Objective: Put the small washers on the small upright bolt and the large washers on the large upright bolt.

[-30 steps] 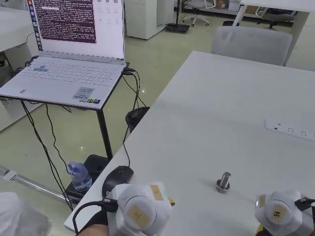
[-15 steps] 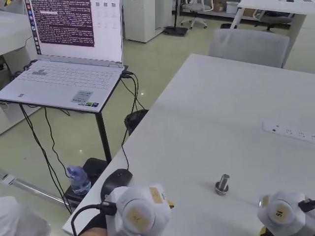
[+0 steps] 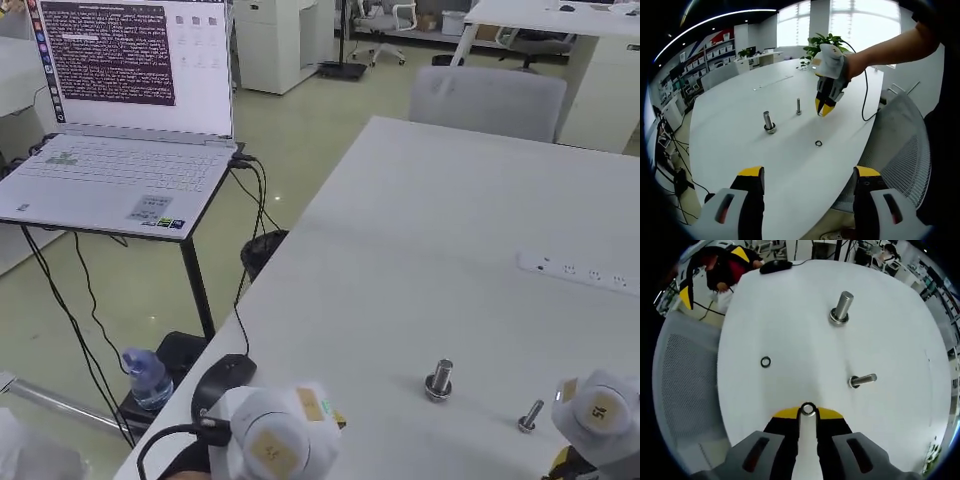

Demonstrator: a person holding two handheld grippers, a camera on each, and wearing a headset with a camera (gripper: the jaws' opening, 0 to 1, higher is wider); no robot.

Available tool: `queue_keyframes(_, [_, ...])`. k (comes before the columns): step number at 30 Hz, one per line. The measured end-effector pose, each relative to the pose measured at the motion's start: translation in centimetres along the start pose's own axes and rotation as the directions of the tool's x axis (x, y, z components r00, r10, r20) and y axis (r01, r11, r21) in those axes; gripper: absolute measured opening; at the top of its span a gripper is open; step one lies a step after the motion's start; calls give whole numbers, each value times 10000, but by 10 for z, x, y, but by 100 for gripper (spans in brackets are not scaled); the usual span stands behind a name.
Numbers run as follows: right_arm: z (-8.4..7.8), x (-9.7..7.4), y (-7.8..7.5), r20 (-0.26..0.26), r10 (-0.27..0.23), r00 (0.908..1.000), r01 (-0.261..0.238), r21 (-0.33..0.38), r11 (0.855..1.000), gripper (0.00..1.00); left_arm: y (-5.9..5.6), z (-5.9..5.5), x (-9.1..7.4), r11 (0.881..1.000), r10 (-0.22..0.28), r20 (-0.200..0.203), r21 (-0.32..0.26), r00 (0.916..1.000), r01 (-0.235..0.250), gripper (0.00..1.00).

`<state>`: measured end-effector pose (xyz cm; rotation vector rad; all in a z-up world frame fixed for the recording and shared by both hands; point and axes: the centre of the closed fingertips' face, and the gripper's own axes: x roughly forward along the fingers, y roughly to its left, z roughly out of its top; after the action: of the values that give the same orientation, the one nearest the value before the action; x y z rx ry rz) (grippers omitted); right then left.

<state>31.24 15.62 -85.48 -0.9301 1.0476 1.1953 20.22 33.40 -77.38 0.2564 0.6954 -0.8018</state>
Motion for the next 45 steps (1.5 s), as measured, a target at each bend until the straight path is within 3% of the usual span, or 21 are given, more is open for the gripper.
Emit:
queue_keyframes(22, [28, -30, -49, 360, -566, 9977, 551, 400, 9977, 13, 0, -1, 1, 9999, 65, -39, -86, 10000, -66, 72])
queue_keyframes(28, [37, -39, -54, 406, -738, 9964, 725, 337, 9968, 13, 0, 0, 2, 9999, 66, -6, -117, 10000, -66, 72])
queue_keyframes(45, [40, -30, -62, 329, -728, 9968, 722, 179, 9972, 13, 3, -1, 3, 9996, 55, 55, -263, 10000, -53, 72])
